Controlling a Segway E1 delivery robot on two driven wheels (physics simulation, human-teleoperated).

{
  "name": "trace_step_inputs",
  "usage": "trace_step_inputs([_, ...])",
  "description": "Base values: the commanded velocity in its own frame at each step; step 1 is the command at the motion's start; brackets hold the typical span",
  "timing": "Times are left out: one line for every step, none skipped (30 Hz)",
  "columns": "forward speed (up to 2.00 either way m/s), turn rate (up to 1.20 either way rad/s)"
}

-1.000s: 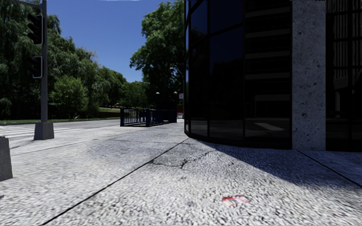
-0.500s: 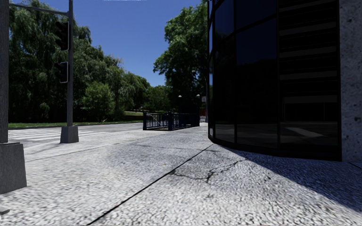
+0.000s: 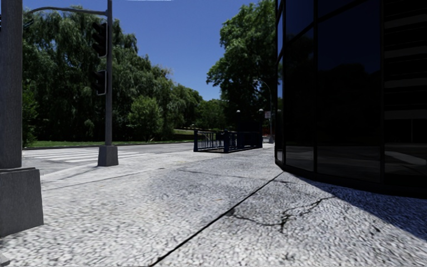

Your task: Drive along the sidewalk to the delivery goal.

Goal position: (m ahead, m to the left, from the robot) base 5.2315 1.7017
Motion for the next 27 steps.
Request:
trace_step_inputs([0.74,0.41])
trace_step_inputs([0.74,0.41])
trace_step_inputs([0.74,0.41])
trace_step_inputs([0.74,0.41])
trace_step_inputs([0.74,0.41])
trace_step_inputs([0.74,0.41])
trace_step_inputs([0.74,0.41])
trace_step_inputs([0.74,0.4])
trace_step_inputs([0.74,0.4])
trace_step_inputs([0.76,0.0])
trace_step_inputs([0.78,0.0])
trace_step_inputs([0.78,0.0])
trace_step_inputs([0.79,0.0])
trace_step_inputs([0.79,0.0])
trace_step_inputs([0.79,0.0])
trace_step_inputs([0.79,0.0])
trace_step_inputs([0.79,0.0])
trace_step_inputs([0.79,0.0])
trace_step_inputs([0.79,0.0])
trace_step_inputs([0.79,0.0])
trace_step_inputs([0.79,0.0])
trace_step_inputs([0.79,0.0])
trace_step_inputs([0.79,0.0])
trace_step_inputs([0.79,0.0])
trace_step_inputs([0.81,0.0])
trace_step_inputs([0.81,0.0])
trace_step_inputs([0.85,0.0])
